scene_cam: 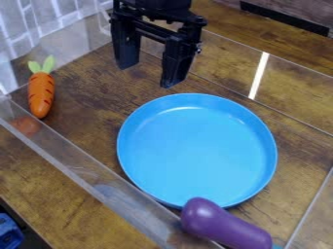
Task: Put the carrot on the blue tray
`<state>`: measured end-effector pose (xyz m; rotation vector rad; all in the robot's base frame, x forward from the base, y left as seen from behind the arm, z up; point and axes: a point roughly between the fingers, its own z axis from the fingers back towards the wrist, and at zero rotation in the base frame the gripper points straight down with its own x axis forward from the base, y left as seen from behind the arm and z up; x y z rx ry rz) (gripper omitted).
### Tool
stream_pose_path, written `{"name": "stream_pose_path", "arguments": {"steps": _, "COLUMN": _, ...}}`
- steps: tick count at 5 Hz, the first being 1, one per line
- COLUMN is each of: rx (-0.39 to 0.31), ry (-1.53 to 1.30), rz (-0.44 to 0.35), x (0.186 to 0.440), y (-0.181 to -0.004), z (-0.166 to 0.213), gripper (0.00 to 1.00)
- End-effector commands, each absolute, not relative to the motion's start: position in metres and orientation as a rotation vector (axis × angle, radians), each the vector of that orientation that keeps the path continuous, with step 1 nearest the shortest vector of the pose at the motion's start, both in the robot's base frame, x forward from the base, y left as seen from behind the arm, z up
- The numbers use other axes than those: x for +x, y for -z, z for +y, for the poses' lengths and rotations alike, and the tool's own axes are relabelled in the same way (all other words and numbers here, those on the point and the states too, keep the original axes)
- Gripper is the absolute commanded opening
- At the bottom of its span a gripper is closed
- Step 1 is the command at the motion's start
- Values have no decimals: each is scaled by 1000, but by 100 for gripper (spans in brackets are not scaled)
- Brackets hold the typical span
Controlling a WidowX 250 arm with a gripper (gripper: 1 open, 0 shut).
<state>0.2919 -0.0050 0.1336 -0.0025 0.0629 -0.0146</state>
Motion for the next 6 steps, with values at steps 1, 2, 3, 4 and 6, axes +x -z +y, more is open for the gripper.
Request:
{"name": "stream_pose_path", "arguments": {"steps": 1, "rx": -6, "ry": -1, "rz": 74, "x": 288, "y": -130, "z": 0, "gripper": 100}}
{"name": "stream_pose_path", "arguments": {"steps": 2, "rx": -9, "ry": 9, "rz": 85, "x": 283, "y": -131, "z": 8, "gripper": 100}}
{"name": "stream_pose_path", "arguments": {"steps": 3, "rx": -12, "ry": 13, "rz": 91, "x": 275, "y": -133, "z": 22, "gripper": 100}}
{"name": "stream_pose_path", "arguments": {"steps": 4, "rx": -15, "ry": 21, "rz": 95, "x": 281, "y": -138, "z": 13, "gripper": 100}}
{"name": "stream_pose_path", "arguments": {"steps": 6, "rx": -26, "ry": -1, "rz": 78, "x": 278, "y": -138, "z": 33, "gripper": 100}}
